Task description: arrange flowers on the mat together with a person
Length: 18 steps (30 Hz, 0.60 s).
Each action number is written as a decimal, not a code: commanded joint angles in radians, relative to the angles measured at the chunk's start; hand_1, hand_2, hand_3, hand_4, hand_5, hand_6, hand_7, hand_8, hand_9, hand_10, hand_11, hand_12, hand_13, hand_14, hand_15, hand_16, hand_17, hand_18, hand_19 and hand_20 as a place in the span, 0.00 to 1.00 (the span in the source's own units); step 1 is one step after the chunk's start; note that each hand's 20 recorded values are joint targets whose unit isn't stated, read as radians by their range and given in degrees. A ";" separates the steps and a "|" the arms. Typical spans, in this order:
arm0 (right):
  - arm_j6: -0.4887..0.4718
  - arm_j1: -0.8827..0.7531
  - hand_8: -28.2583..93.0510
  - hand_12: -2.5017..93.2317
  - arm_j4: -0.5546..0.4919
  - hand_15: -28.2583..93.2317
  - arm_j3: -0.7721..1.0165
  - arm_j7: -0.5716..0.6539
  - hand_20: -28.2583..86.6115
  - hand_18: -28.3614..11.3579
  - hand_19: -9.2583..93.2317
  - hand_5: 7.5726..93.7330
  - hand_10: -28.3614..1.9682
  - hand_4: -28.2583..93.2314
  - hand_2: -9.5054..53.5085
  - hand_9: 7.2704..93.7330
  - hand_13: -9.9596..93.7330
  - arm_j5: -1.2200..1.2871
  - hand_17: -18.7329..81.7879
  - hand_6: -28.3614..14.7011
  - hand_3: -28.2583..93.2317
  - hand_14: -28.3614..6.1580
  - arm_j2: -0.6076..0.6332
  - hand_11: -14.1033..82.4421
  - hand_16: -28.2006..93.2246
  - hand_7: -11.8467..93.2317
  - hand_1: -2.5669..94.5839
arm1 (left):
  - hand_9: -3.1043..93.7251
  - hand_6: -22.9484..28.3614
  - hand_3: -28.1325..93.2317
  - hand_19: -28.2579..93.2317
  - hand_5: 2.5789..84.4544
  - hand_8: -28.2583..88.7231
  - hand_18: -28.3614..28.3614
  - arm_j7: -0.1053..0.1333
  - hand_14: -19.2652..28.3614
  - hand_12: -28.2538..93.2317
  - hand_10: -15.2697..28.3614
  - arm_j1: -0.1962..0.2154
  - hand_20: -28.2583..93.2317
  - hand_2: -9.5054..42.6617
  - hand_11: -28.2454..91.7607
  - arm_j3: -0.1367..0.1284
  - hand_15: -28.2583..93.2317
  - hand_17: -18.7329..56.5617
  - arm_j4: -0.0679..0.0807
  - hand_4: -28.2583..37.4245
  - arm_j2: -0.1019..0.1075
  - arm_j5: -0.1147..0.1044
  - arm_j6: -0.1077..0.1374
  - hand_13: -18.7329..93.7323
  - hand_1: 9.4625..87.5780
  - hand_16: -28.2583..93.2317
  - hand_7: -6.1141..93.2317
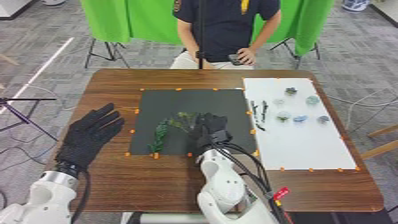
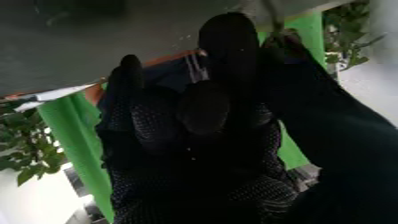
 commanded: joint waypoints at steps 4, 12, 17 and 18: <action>-0.045 -0.030 0.38 0.54 -0.025 0.91 -0.036 0.043 0.48 0.00 0.89 0.78 0.25 0.08 0.00 0.68 0.59 0.048 0.39 0.56 0.83 0.09 0.043 0.85 0.57 0.52 0.42 | 0.42 0.59 0.81 0.46 0.48 0.17 0.75 -0.003 0.73 0.31 0.70 0.027 0.31 0.41 0.36 -0.020 0.43 0.24 0.001 0.00 -0.007 -0.016 0.003 0.44 0.28 0.20 0.16; -0.018 -0.030 0.34 0.54 -0.059 0.91 -0.045 0.041 0.51 0.00 0.87 0.71 0.21 0.06 0.00 0.64 0.57 0.054 0.38 0.54 0.86 0.06 0.093 0.85 0.56 0.55 0.39 | 0.42 0.59 0.81 0.46 0.48 0.17 0.75 0.003 0.74 0.31 0.70 0.043 0.31 0.41 0.36 -0.034 0.44 0.24 -0.002 0.00 -0.017 -0.022 0.004 0.44 0.28 0.20 0.16; -0.104 -0.039 0.13 0.53 -0.113 0.92 -0.044 0.004 0.56 0.00 0.85 0.72 0.21 0.05 0.00 0.64 0.57 0.054 0.38 0.51 0.87 0.07 0.139 0.85 0.56 0.60 0.34 | 0.42 0.59 0.81 0.46 0.48 0.17 0.75 0.004 0.74 0.31 0.70 0.056 0.31 0.41 0.36 -0.048 0.44 0.24 -0.003 0.00 -0.022 -0.031 0.009 0.44 0.28 0.20 0.16; -0.122 -0.041 0.12 0.52 -0.123 0.91 -0.050 0.015 0.56 0.00 0.85 0.73 0.21 0.05 0.00 0.64 0.57 0.074 0.38 0.51 0.86 0.07 0.145 0.85 0.56 0.60 0.34 | 0.42 0.59 0.81 0.46 0.48 0.17 0.76 0.002 0.74 0.31 0.70 0.057 0.31 0.41 0.36 -0.051 0.44 0.24 -0.003 0.00 -0.023 -0.029 0.004 0.44 0.28 0.20 0.16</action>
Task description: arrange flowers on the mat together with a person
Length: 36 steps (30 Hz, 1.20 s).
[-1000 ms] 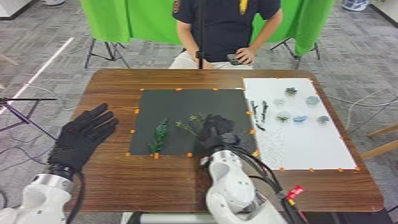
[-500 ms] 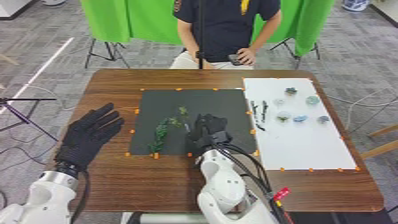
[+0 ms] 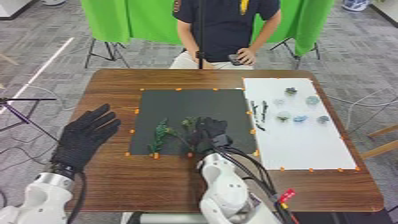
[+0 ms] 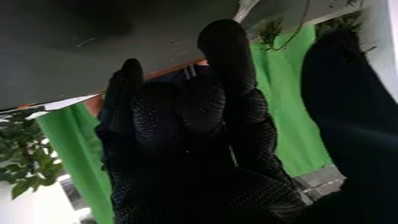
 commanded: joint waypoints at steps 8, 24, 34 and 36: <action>-0.127 -0.052 0.36 0.53 -0.096 0.90 -0.027 -0.043 0.57 0.00 0.84 0.81 0.23 0.10 0.12 0.69 0.59 0.076 0.38 0.52 0.93 0.09 0.085 0.78 0.55 0.44 0.39 | 0.42 0.59 0.81 0.46 0.48 0.17 0.76 -0.003 0.74 0.31 0.70 0.026 0.31 0.41 0.36 -0.019 0.44 0.24 0.002 0.00 -0.017 -0.012 0.001 0.44 0.28 0.20 0.16; -0.152 -0.062 0.37 0.57 -0.140 0.88 -0.051 -0.070 0.56 0.00 0.83 0.84 0.26 0.09 0.17 0.71 0.60 0.120 0.37 0.53 0.94 0.11 0.107 0.73 0.54 0.39 0.42 | 0.42 0.59 0.81 0.47 0.48 0.17 0.76 0.004 0.74 0.31 0.70 0.042 0.31 0.41 0.37 -0.029 0.44 0.24 -0.003 0.00 -0.026 -0.017 0.008 0.44 0.28 0.20 0.17; 0.027 -0.089 0.28 0.49 -0.194 0.88 0.056 -0.059 0.54 0.00 0.83 0.84 0.24 0.10 0.28 0.70 0.60 0.234 0.36 0.54 0.93 0.10 0.171 0.77 0.55 0.41 0.32 | 0.42 0.59 0.81 0.47 0.48 0.17 0.76 0.027 0.74 0.31 0.70 0.063 0.31 0.41 0.36 -0.050 0.44 0.24 -0.009 0.00 -0.043 -0.022 0.009 0.44 0.27 0.20 0.17; 0.157 -0.107 0.22 0.48 -0.187 0.88 0.128 -0.201 0.53 0.00 0.82 0.84 0.23 0.09 0.30 0.70 0.60 0.362 0.36 0.54 0.92 0.11 0.175 0.77 0.54 0.42 0.31 | 0.42 0.59 0.81 0.47 0.48 0.17 0.76 0.036 0.74 0.31 0.70 0.070 0.31 0.42 0.36 -0.057 0.44 0.24 -0.010 0.00 -0.046 -0.028 0.012 0.44 0.26 0.20 0.17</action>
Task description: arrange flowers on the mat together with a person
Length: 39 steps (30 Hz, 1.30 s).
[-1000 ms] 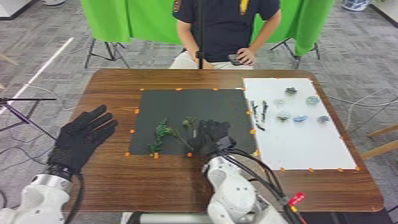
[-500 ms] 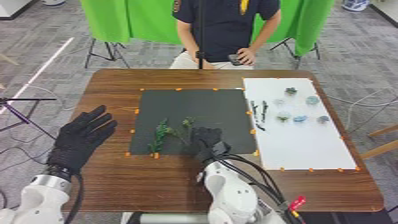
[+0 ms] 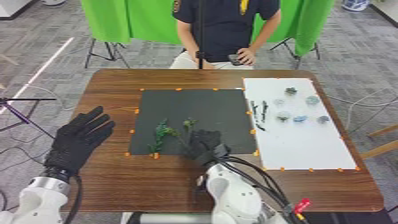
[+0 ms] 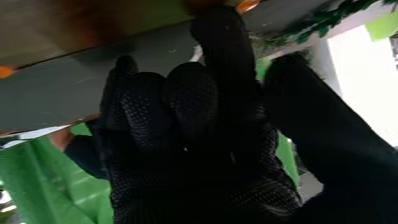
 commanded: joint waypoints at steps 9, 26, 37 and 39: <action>0.188 -0.126 0.10 0.27 -0.085 0.72 0.543 -0.486 0.37 0.19 0.66 0.66 0.30 0.04 0.33 0.59 0.48 0.935 0.30 0.55 0.93 0.31 0.075 0.52 0.38 0.41 0.30 | 0.42 0.59 0.80 0.47 0.48 0.17 0.76 0.040 0.74 0.31 0.70 0.035 0.31 0.44 0.36 -0.038 0.43 0.24 -0.007 0.00 -0.025 -0.015 0.014 0.44 0.23 0.20 0.16; 0.031 -0.299 0.14 0.16 -0.092 0.36 0.943 -0.378 0.33 0.29 0.44 0.32 0.43 0.02 0.36 0.30 0.33 1.811 0.26 0.54 0.89 0.37 0.146 0.22 0.34 0.25 0.19 | 0.43 0.57 0.78 0.45 0.50 0.17 0.75 0.072 0.70 0.30 0.67 0.061 0.31 0.46 0.35 -0.080 0.41 0.24 0.001 0.00 0.006 -0.059 0.016 0.43 0.21 0.20 0.15; 0.056 -0.351 0.14 0.14 -0.093 0.31 0.957 -0.463 0.33 0.35 0.40 0.32 0.53 0.01 0.37 0.31 0.32 1.848 0.25 0.57 0.90 0.46 0.155 0.22 0.34 0.25 0.18 | 0.41 0.55 0.76 0.45 0.45 0.17 0.74 0.105 0.69 0.30 0.67 0.048 0.31 0.48 0.34 -0.070 0.39 0.24 0.002 0.00 0.019 -0.104 0.025 0.42 0.20 0.20 0.14; 0.058 -0.350 0.13 0.14 -0.092 0.31 0.957 -0.468 0.33 0.36 0.39 0.33 0.53 0.01 0.37 0.32 0.32 1.842 0.26 0.57 0.90 0.48 0.155 0.22 0.34 0.25 0.17 | 0.40 0.55 0.77 0.44 0.44 0.17 0.74 0.109 0.68 0.30 0.66 0.053 0.31 0.48 0.34 -0.073 0.39 0.24 -0.001 0.00 0.017 -0.105 0.022 0.41 0.20 0.20 0.14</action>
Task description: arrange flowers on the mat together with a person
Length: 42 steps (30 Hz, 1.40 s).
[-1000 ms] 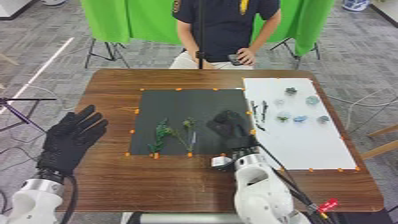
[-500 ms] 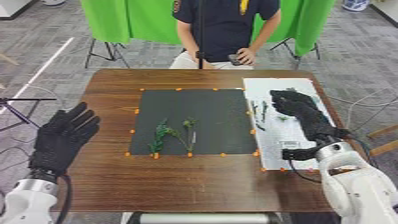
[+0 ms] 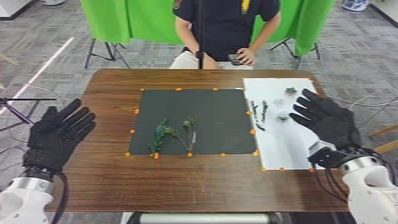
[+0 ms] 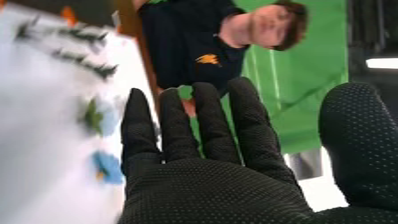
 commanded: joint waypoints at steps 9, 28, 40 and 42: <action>0.018 -0.047 0.13 0.13 -0.017 0.31 0.031 -0.036 0.33 0.37 0.39 0.35 0.52 0.01 0.36 0.33 0.32 0.027 0.26 0.56 0.91 0.48 -0.016 0.22 0.34 0.25 0.17 | 0.40 0.56 0.77 0.44 0.46 0.17 0.74 0.020 0.68 0.31 0.66 0.009 0.31 0.47 0.34 -0.002 0.39 0.24 -0.001 0.00 -0.012 -0.020 0.012 0.41 0.20 0.21 0.14; 0.019 -0.037 0.13 0.13 -0.035 0.31 0.004 -0.049 0.34 0.34 0.40 0.36 0.53 0.01 0.36 0.34 0.33 0.026 0.25 0.56 0.91 0.47 -0.004 0.23 0.34 0.26 0.18 | 0.41 0.56 0.78 0.44 0.47 0.17 0.73 0.024 0.68 0.31 0.66 -0.010 0.32 0.46 0.34 0.008 0.39 0.24 -0.016 0.00 -0.021 0.023 -0.004 0.41 0.21 0.21 0.14; 0.012 -0.056 0.13 0.13 -0.047 0.31 0.014 -0.049 0.34 0.34 0.40 0.36 0.52 0.01 0.36 0.34 0.33 0.033 0.25 0.56 0.91 0.47 -0.009 0.23 0.34 0.25 0.18 | 0.41 0.56 0.78 0.44 0.47 0.17 0.74 0.013 0.68 0.31 0.67 -0.031 0.32 0.46 0.34 0.024 0.39 0.24 -0.014 0.00 -0.025 0.031 -0.019 0.41 0.21 0.21 0.14; 0.010 -0.059 0.13 0.13 -0.048 0.31 0.015 -0.049 0.34 0.34 0.40 0.36 0.52 0.01 0.36 0.34 0.33 0.033 0.25 0.56 0.91 0.47 -0.011 0.23 0.34 0.25 0.18 | 0.41 0.57 0.78 0.44 0.47 0.17 0.74 0.014 0.68 0.31 0.67 -0.034 0.32 0.46 0.34 0.025 0.39 0.24 -0.014 0.00 -0.021 0.031 -0.020 0.41 0.21 0.21 0.14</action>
